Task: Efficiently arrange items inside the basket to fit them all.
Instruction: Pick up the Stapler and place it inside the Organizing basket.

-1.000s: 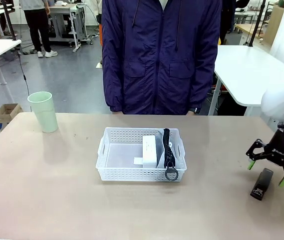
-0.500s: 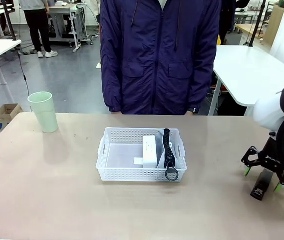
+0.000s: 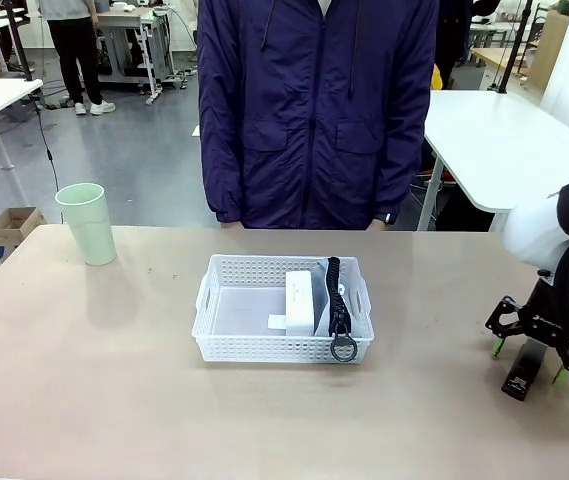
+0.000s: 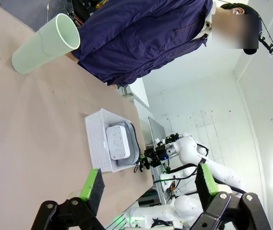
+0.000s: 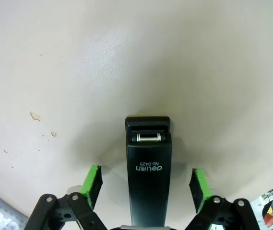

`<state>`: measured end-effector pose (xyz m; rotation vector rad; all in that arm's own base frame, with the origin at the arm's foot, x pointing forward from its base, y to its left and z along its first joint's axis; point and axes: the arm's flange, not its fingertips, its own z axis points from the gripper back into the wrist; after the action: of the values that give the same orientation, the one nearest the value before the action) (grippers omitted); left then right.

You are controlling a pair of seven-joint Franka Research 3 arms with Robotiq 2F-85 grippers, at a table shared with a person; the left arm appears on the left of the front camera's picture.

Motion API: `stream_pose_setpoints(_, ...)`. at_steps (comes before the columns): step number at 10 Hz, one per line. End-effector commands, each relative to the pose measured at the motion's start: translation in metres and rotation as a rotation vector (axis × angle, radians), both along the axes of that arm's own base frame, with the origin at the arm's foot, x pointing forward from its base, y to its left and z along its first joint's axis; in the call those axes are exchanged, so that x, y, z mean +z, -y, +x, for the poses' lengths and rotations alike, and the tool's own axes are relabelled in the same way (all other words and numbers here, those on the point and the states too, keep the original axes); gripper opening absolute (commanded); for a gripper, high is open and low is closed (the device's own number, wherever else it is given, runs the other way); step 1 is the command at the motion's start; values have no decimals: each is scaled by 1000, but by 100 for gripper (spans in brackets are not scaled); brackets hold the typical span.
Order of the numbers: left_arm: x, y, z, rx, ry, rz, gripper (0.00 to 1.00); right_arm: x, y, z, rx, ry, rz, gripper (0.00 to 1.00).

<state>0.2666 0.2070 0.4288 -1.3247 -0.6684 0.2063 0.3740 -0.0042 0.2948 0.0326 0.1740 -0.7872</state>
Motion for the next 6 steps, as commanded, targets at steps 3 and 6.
stream_pose_setpoints(3,1,2,0,2,29,-9,100,-9,-1,-2,-21,-2,-40,0)
stream_pose_setpoints(6,1,2,0,2,29,-9,100,-10,-1,-1,-12,-5,-35,8)
